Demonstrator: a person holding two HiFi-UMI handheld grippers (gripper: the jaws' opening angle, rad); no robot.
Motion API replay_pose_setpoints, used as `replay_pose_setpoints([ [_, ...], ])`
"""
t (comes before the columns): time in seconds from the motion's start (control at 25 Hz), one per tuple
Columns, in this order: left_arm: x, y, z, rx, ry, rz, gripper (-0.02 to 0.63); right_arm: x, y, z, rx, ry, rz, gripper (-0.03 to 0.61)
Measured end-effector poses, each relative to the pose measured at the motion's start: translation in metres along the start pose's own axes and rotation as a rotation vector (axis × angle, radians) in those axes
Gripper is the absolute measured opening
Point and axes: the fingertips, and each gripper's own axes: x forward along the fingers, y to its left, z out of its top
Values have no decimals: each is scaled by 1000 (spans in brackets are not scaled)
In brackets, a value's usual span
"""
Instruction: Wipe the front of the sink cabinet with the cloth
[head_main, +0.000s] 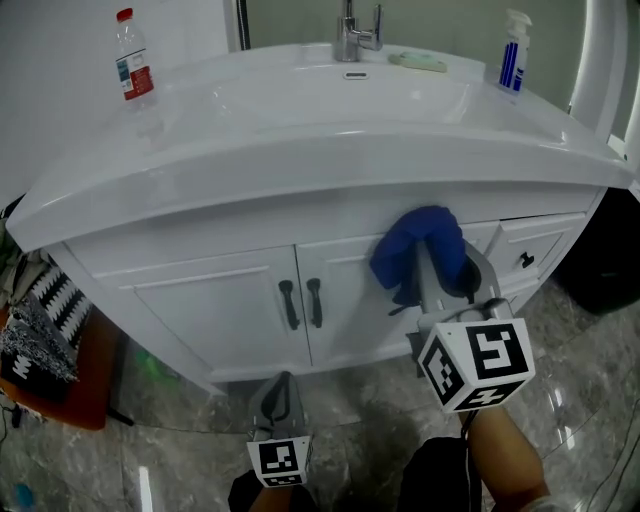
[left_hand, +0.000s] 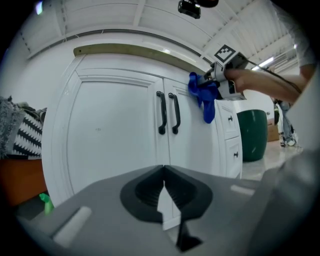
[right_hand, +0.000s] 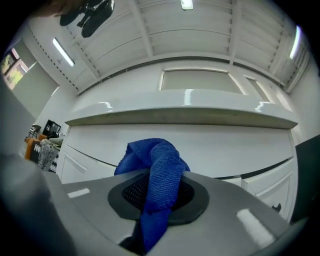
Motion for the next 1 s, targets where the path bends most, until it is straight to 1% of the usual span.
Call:
replay_pose_setpoints([
  [0.08, -1, 2, 0, -9, 0, 2, 11, -1, 5, -5, -9, -3, -2, 64],
  [0.24, -5, 11, -1, -40, 8, 27, 9, -3, 20, -32, -14, 15, 8, 64],
  [0.4, -5, 8, 0, -37, 5, 25, 11, -2, 31, -78, 1, 105, 38, 64],
  [0.52, -5, 4, 3, -24, 0, 15, 11, -6, 31, -103, -24, 118, 25, 64],
  [0.6, -4, 3, 3, -16, -1, 14, 9, -8, 34, -124, -24, 138, 23, 64],
  [0.68, -4, 2, 2, -9, 2, 12, 10, -13, 38, -156, -16, 187, 27, 64],
  [0.88, -4, 0, 3, -10, 1, 14, 9, -28, 49, -257, -65, 350, 40, 64],
  [1.0, -5, -2, 2, 4, 7, 10, 9, -43, 50, -337, -28, 511, 28, 64],
])
